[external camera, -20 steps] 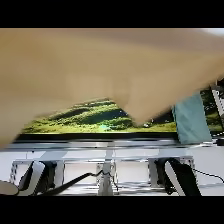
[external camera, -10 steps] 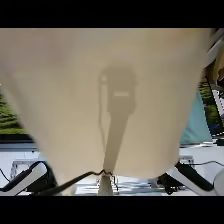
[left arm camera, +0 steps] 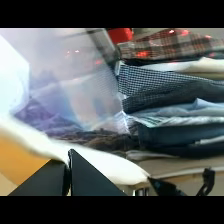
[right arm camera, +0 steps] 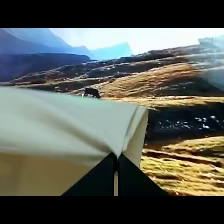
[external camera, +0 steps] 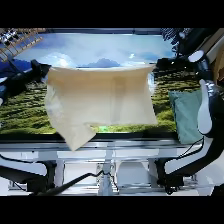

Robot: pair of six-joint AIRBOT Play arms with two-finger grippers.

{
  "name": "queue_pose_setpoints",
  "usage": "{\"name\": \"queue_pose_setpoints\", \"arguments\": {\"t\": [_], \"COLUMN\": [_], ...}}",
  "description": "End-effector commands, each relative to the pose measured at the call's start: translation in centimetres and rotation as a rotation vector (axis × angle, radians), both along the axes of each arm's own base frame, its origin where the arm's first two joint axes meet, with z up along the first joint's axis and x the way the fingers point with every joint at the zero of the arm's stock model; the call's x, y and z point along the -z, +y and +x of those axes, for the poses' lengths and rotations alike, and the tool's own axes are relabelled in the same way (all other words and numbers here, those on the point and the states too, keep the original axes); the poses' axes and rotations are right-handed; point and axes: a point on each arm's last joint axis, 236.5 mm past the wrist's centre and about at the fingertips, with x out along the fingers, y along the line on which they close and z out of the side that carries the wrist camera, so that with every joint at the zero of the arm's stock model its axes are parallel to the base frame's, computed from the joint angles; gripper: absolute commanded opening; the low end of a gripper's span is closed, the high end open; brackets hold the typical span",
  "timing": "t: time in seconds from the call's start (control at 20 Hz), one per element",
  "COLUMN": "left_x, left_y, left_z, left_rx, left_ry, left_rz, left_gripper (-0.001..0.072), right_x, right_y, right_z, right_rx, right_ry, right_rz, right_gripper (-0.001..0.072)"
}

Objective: Fold the clothes and pants, and hang the long-sleeved shirts on hangers.

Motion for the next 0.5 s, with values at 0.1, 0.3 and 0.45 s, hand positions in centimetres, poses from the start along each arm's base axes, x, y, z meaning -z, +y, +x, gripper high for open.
{"name": "queue_pose_setpoints", "arguments": {"t": [0.1, 0.3, 0.45], "left_x": [2.2, 5.2, 6.2], "left_y": [1.3, 1.4, 1.7], "left_z": [1.6, -0.8, -1.6], "left_rx": [-0.026, 0.03, 0.037], "left_ry": [0.05, 0.203, 0.253], "left_rz": [-0.083, -0.044, -0.024], "left_gripper": [0.0003, 0.0003, 0.0004], "right_x": [3.7, 4.9, 5.4], "right_y": [0.5, 1.5, 2.0], "right_z": [-0.5, -3.2, -4.8], "right_rx": [0.003, -0.072, -0.115], "right_ry": [0.088, 0.196, 0.259], "right_rz": [0.041, 0.043, 0.047], "right_gripper": [0.0017, 0.0017, 0.0017]}}
